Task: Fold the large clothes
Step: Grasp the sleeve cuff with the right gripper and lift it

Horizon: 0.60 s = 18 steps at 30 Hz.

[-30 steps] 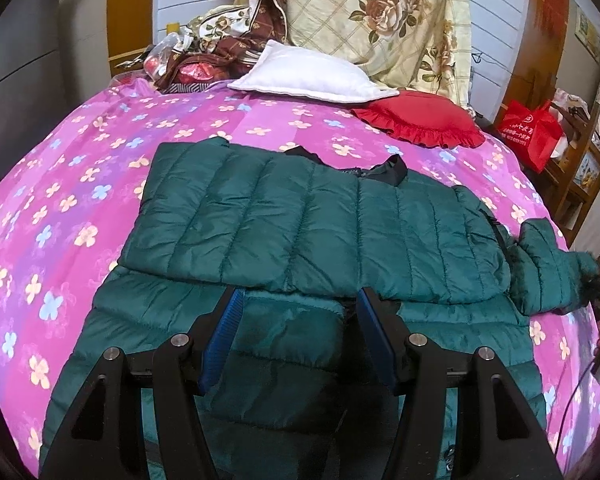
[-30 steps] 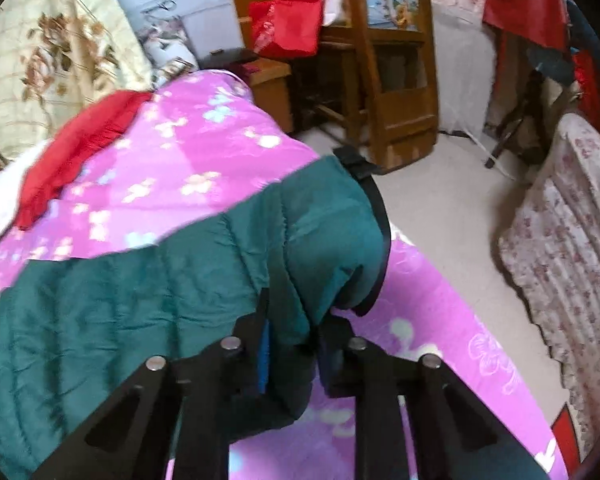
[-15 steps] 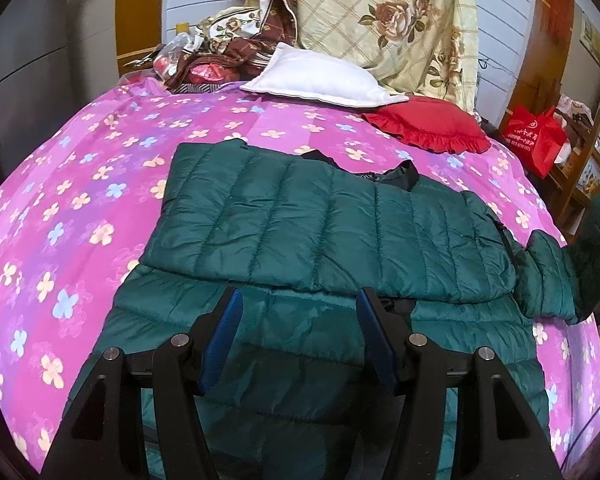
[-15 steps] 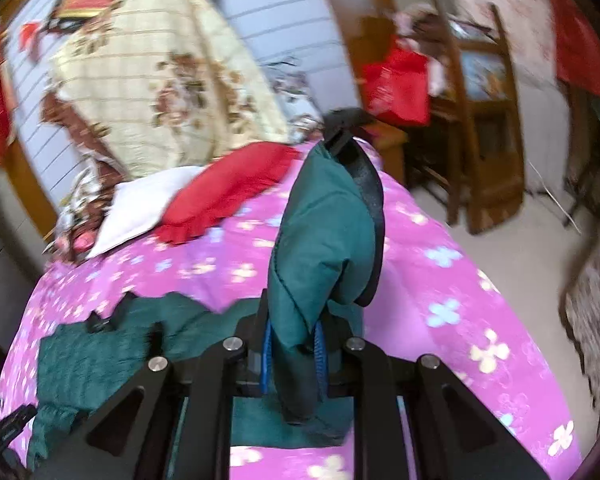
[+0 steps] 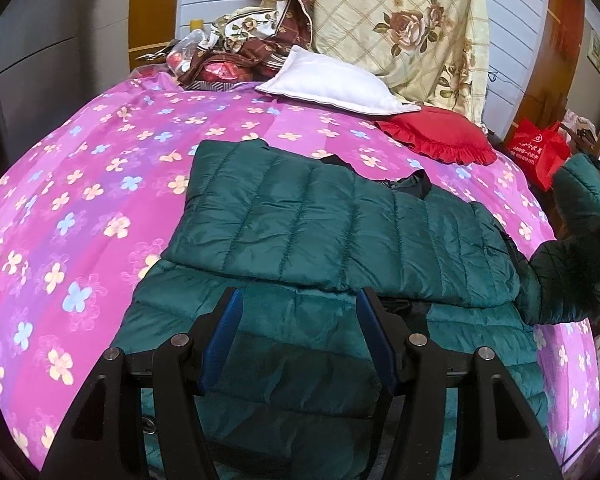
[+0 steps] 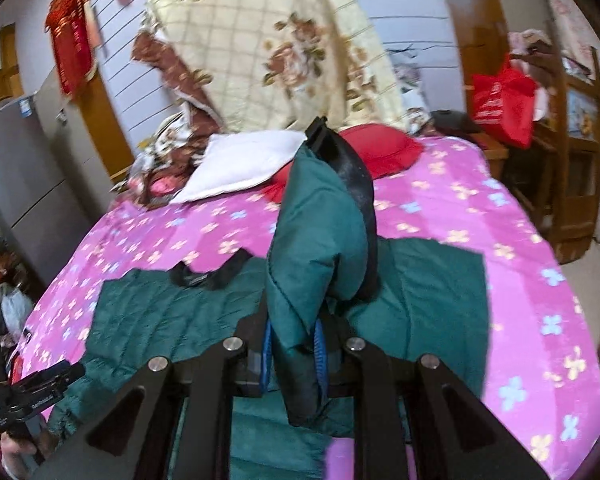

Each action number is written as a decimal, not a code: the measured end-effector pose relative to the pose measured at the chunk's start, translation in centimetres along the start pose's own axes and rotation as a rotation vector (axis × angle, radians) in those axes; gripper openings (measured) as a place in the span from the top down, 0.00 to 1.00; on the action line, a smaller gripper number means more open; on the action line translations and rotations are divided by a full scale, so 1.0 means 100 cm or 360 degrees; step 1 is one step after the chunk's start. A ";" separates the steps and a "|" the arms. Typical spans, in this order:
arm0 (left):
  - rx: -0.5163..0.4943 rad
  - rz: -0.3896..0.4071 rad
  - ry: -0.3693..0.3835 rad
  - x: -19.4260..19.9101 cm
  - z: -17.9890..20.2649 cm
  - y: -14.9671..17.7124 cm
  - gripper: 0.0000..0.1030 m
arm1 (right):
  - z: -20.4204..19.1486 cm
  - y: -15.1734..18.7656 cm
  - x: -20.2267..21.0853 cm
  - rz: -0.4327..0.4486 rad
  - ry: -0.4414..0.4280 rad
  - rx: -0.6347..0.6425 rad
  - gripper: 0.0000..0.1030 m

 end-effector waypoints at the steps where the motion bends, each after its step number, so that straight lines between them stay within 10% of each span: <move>1: 0.0003 0.0000 -0.0001 0.000 -0.001 0.000 0.60 | -0.005 0.001 -0.003 -0.0011 -0.0017 0.0005 0.83; 18: 0.0050 0.0008 -0.0053 -0.006 -0.027 -0.008 0.60 | -0.098 0.042 -0.080 -0.0253 -0.0221 0.0077 0.83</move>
Point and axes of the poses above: each gripper's, at about its wrist camera, not at the fingertips, and x roughly against the way its jaws point, z to its right, y to its underside, the point moved 4 cm from there along -x, roughly the way its jaws point, and after that the axes turned 2 degrees about z, right-handed, at the moved point
